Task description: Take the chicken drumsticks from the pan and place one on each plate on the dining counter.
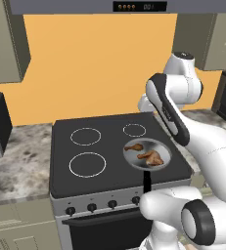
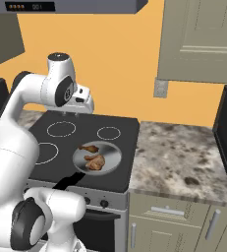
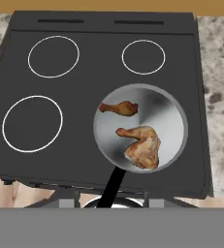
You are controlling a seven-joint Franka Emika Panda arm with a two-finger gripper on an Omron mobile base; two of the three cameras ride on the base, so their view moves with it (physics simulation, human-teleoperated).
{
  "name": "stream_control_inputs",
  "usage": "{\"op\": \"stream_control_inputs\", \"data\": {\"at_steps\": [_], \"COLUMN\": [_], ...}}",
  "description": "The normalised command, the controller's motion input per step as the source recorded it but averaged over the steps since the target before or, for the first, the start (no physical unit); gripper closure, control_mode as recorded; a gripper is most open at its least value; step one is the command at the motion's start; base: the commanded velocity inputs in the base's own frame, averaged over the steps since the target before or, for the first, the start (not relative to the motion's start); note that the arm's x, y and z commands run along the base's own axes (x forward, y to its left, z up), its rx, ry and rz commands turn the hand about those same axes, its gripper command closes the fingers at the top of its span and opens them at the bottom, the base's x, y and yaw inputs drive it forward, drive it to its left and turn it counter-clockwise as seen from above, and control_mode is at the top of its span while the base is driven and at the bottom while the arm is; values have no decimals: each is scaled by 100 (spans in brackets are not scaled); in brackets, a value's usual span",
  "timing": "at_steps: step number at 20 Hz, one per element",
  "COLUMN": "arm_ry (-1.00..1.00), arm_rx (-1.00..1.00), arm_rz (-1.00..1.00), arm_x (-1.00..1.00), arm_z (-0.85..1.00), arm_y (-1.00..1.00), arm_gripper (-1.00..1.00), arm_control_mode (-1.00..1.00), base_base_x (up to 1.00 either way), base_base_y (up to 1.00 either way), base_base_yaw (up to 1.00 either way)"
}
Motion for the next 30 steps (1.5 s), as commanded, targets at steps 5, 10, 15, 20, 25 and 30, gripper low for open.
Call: {"op": "stream_control_inputs", "data": {"at_steps": [5,10,15,20,25,30], "arm_ry": [3,-5,-1,0,10,11], "arm_rx": [0,6,4,0,2,8], "arm_rz": [0,-8,-19,-36,-27,-6], "arm_x": [-5,10,75,77,21,27], "arm_z": [-25,-47,-44,-36,-46,-38], "arm_y": [-7,0,0,1,-5,-12], "arm_gripper": [-100,-100,-100,-100,-100,-100], "arm_control_mode": [-100,-100,-100,-100,-100,-100], "base_base_x": [0,0,0,0,0,0], "base_base_y": [0,0,0,0,0,0], "base_base_yaw": [0,0,0,0,0,0]}}
